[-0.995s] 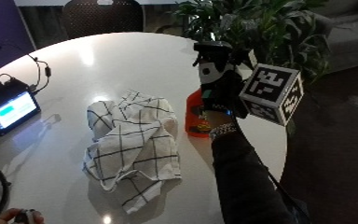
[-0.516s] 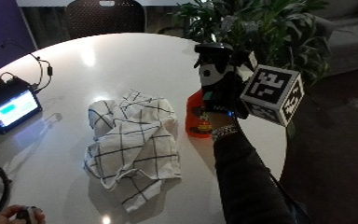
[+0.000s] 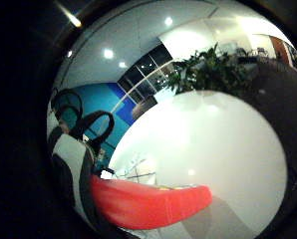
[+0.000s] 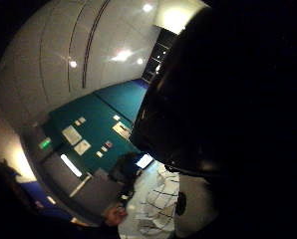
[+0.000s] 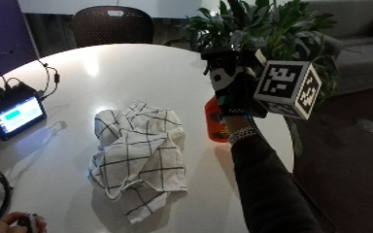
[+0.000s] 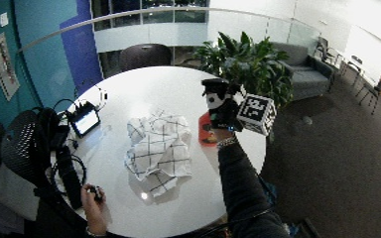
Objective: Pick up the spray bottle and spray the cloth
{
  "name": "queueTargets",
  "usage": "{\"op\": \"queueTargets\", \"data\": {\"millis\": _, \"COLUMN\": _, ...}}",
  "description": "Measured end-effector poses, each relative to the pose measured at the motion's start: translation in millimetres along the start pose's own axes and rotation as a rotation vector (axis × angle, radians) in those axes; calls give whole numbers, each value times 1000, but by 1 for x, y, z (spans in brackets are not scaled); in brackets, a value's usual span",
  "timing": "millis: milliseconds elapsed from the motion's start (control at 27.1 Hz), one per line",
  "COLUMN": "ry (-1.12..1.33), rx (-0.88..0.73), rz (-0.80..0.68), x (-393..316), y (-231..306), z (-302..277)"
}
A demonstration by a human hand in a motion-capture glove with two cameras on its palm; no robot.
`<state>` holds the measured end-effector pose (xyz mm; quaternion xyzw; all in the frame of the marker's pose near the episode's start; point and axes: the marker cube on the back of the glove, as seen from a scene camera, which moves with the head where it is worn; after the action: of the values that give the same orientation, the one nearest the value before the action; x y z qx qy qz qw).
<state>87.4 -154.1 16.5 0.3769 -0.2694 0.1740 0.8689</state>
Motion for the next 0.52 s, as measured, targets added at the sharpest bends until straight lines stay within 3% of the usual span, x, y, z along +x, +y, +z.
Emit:
{"op": "queueTargets", "data": {"millis": 295, "ry": 290, "rx": -83, "rz": -374, "x": -37, "y": -40, "z": -18}}
{"op": "queueTargets", "data": {"millis": 516, "ry": 365, "rx": -156, "rz": -523, "x": -61, "y": -54, "z": -10}}
